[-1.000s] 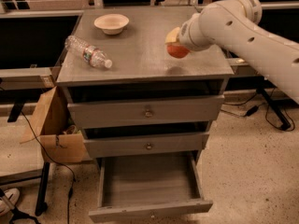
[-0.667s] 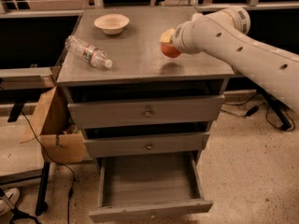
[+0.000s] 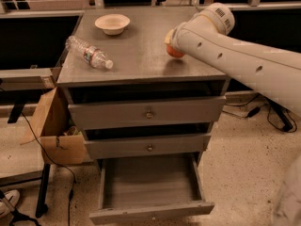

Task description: Pick apple from bottom drawer and place on counter

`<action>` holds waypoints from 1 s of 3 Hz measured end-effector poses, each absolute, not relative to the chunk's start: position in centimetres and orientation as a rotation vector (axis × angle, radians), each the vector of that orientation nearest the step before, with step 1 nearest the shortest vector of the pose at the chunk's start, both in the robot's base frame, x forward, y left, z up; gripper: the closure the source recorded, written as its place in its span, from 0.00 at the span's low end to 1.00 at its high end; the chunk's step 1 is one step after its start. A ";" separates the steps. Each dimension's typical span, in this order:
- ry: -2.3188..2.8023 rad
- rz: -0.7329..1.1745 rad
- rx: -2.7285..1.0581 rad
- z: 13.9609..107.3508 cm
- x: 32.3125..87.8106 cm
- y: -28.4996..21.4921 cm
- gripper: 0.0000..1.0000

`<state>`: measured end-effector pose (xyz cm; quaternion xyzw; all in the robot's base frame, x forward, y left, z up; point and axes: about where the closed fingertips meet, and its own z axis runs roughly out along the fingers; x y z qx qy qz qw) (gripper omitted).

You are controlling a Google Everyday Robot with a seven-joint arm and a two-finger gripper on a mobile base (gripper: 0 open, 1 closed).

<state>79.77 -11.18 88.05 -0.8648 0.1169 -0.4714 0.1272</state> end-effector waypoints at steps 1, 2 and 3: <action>0.425 -1.368 -2.569 87.1 80.3 -12.2 0.82; 0.462 -1.342 -2.595 86.2 80.8 -12.7 0.59; 0.463 -1.342 -2.596 86.6 80.8 -12.7 0.36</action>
Offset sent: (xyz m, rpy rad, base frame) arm 0.0171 -0.0213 -0.0275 -0.0246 0.0957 -0.1211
